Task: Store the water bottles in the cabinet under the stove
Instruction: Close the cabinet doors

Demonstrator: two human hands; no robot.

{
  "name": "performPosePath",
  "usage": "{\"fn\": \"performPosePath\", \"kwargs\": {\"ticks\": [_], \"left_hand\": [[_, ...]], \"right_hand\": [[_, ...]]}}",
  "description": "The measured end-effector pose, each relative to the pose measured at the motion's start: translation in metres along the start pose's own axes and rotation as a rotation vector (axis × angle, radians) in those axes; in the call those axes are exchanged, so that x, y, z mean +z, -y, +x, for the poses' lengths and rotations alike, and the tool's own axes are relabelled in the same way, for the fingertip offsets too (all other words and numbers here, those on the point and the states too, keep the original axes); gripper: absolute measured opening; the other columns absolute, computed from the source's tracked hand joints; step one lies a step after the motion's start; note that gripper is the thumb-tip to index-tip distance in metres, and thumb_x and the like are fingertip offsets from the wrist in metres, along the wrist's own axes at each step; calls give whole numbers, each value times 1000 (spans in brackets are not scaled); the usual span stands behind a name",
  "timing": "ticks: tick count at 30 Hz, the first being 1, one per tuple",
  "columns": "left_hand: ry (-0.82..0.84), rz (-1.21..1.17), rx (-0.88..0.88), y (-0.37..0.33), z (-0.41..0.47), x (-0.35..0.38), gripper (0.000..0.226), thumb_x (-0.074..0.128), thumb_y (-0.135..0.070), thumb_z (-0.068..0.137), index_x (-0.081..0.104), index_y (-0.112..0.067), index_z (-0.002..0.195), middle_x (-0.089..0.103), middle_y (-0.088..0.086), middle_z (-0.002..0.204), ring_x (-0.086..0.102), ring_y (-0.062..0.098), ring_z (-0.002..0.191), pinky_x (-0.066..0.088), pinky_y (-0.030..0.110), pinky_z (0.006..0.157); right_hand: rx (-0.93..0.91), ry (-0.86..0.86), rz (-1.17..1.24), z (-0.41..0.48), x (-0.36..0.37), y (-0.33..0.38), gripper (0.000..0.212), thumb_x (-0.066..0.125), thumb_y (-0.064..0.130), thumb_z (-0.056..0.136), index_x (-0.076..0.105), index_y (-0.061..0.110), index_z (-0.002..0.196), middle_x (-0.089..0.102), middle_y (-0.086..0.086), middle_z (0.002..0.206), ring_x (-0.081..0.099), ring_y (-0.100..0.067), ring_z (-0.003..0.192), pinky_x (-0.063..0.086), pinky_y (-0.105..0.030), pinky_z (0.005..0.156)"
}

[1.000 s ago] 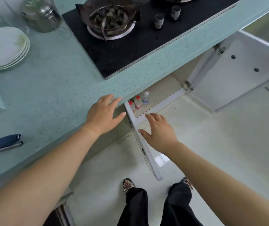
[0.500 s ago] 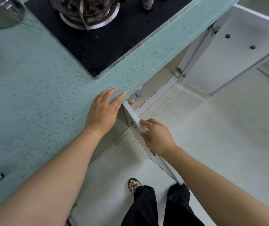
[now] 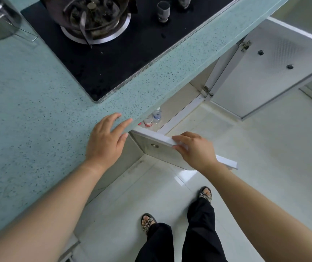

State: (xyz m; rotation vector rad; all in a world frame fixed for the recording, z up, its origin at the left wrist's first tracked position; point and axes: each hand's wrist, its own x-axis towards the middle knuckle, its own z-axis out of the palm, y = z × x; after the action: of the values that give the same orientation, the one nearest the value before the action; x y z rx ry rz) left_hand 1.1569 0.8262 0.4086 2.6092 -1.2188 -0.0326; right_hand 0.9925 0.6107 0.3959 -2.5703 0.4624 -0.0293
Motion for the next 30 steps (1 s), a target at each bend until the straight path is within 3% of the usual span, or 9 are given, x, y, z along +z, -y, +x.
{"fn": "performPosePath", "kwargs": {"ticks": [5,10,14,19,23,26,28,30], "left_hand": [[30,-43,-5,-30,40,-5,43,41,-34,91,54,-17,128,53,12,128,49,29,118,39,41,100],[24,-44,-52,-62,110,7,40,51,-30,92,51,-19,131,50,10,134,46,28,123,35,40,103],[7,1,-56,-73,148,21,42,42,-37,92,53,-23,130,48,10,136,44,29,124,32,43,104],[6,13,-51,-74,150,23,43,39,-40,93,53,-24,130,48,12,135,44,29,124,31,41,105],[-9,-15,-63,-75,152,25,42,40,-39,92,55,-24,128,49,12,134,45,28,124,29,38,106],[-32,-24,-58,-74,153,25,42,41,-39,92,56,-23,127,50,12,133,46,28,122,29,35,106],[-34,-28,-49,-74,154,26,41,41,-39,92,56,-23,127,50,12,132,47,28,122,31,36,105],[-24,-30,-51,-73,155,26,42,40,-40,92,56,-23,127,50,12,133,47,28,122,32,36,105]], "right_hand": [[-122,-24,-29,24,-15,-42,19,61,22,86,67,23,104,68,1,97,62,-29,84,49,-31,61],[-84,-128,9,64,-48,-109,18,68,13,82,70,14,99,69,-6,95,62,-31,87,53,-36,73],[-86,-67,24,92,-67,-142,24,76,27,73,73,15,94,67,-4,92,62,-27,86,47,-27,72],[-102,-74,119,110,-70,-148,29,81,28,65,75,14,89,67,-4,88,61,-27,83,40,-22,72],[-81,-131,115,143,-77,-143,49,83,38,57,71,14,99,64,-6,97,56,-28,89,45,-28,76],[-80,-152,101,164,-81,-141,73,83,45,54,60,15,116,53,-9,118,48,-25,109,41,-30,92],[-75,-188,110,175,-81,-138,76,84,44,51,57,12,115,48,-12,124,43,-25,115,37,-29,96],[-59,-232,122,185,-79,-134,74,87,41,48,56,7,106,48,-14,118,46,-27,110,40,-28,90]]}}
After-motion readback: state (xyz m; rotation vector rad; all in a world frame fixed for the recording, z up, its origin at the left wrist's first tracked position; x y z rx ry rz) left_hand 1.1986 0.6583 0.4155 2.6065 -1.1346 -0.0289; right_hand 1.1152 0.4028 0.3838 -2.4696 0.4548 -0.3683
